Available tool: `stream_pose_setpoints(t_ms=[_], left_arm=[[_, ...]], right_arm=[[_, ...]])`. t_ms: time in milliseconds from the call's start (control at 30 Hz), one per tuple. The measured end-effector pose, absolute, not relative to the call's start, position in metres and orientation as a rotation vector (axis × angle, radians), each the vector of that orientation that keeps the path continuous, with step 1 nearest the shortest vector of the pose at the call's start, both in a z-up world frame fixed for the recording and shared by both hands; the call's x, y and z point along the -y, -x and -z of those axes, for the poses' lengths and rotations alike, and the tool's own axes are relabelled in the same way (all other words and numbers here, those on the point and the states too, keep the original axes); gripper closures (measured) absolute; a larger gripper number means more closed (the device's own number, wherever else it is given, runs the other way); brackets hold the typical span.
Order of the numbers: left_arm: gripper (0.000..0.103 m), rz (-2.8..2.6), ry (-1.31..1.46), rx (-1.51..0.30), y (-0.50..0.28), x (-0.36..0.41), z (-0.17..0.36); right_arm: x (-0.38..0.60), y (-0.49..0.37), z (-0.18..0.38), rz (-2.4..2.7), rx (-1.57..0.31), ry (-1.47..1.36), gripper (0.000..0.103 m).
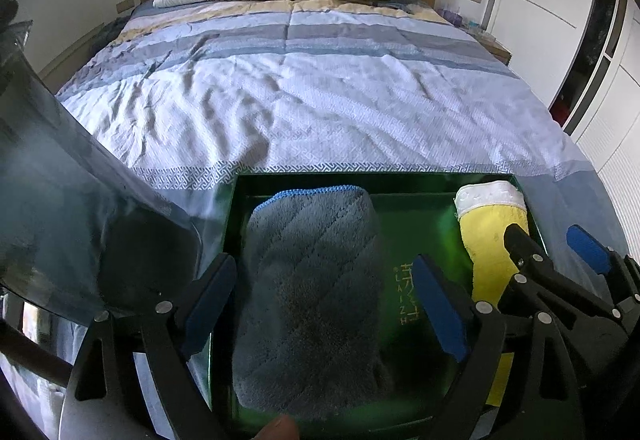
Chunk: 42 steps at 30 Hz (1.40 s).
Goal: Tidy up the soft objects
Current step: 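Lower both towels into the green tray and open both grippers, then withdraw both grippers from the tray toward the remaining items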
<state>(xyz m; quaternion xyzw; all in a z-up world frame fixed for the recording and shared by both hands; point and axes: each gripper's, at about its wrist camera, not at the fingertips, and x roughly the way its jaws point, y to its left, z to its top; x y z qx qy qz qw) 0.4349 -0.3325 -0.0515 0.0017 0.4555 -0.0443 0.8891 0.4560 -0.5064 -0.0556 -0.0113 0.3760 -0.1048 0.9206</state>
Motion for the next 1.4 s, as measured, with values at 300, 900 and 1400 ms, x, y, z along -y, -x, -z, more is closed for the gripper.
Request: stream_pose_setpoints(t_ms=[300, 900, 1400], left_arm=[[0.016, 0.093, 0.003, -0.918, -0.429, 0.329, 0.039], [0.016, 0.113, 0.034, -0.898, -0.394, 0.323, 0.021], [0.016, 0.213, 0.098, -0.799, -0.282, 0.281, -0.057]], right_arm=[[0.504, -0.444, 0.038, 0.223, -0.743, 0.022, 0.026], [0.496, -0.409, 0.018, 0.278, -0.712, 0.064, 0.02], [0.469, -0.295, -0.015, 0.302, -0.639, 0.026, 0.019]])
